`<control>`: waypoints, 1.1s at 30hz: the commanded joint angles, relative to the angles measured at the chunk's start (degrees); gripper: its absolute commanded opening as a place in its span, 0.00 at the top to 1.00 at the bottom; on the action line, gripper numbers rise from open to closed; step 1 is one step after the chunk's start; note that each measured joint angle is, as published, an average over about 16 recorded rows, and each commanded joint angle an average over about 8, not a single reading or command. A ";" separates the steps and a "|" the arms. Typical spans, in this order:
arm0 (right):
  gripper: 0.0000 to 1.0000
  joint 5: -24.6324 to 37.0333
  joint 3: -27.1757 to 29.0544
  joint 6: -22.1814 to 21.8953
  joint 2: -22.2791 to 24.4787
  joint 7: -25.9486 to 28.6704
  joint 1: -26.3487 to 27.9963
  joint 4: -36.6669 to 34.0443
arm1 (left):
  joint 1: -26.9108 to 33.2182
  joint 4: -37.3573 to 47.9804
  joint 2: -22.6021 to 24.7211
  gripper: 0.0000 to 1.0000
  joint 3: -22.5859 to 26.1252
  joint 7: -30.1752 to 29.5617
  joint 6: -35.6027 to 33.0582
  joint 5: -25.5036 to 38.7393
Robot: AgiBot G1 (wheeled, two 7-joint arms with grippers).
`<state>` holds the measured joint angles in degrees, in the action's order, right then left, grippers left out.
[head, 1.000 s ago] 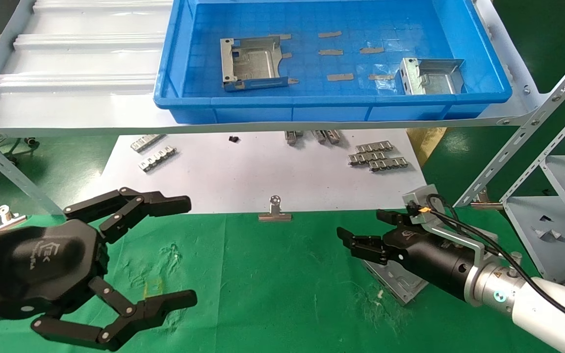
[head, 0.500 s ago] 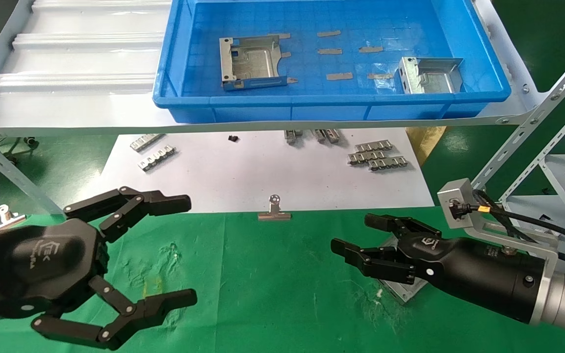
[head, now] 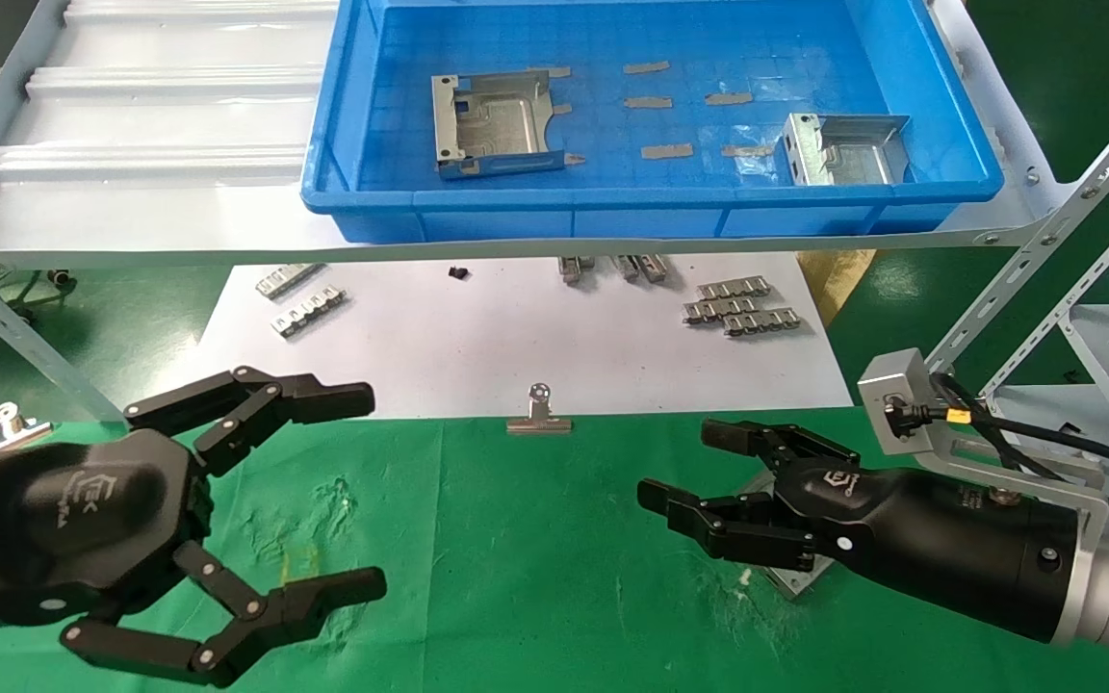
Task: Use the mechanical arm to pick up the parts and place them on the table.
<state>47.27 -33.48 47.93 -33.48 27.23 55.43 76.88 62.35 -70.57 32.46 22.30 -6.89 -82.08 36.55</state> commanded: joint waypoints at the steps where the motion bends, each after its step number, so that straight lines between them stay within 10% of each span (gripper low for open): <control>1: 0.00 -0.26 0.60 1.28 -0.02 -0.55 0.17 -0.11 | 0.00 0.00 0.00 0.00 0.00 0.00 0.00 0.00; 33: 0.00 -3.37 10.79 23.33 -0.94 -10.18 3.78 -2.04 | 0.00 0.00 0.00 0.00 0.00 0.00 0.00 0.00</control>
<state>43.90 -22.69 71.26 -34.42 17.06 59.20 74.84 62.35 -70.57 32.46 22.30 -6.89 -82.08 36.55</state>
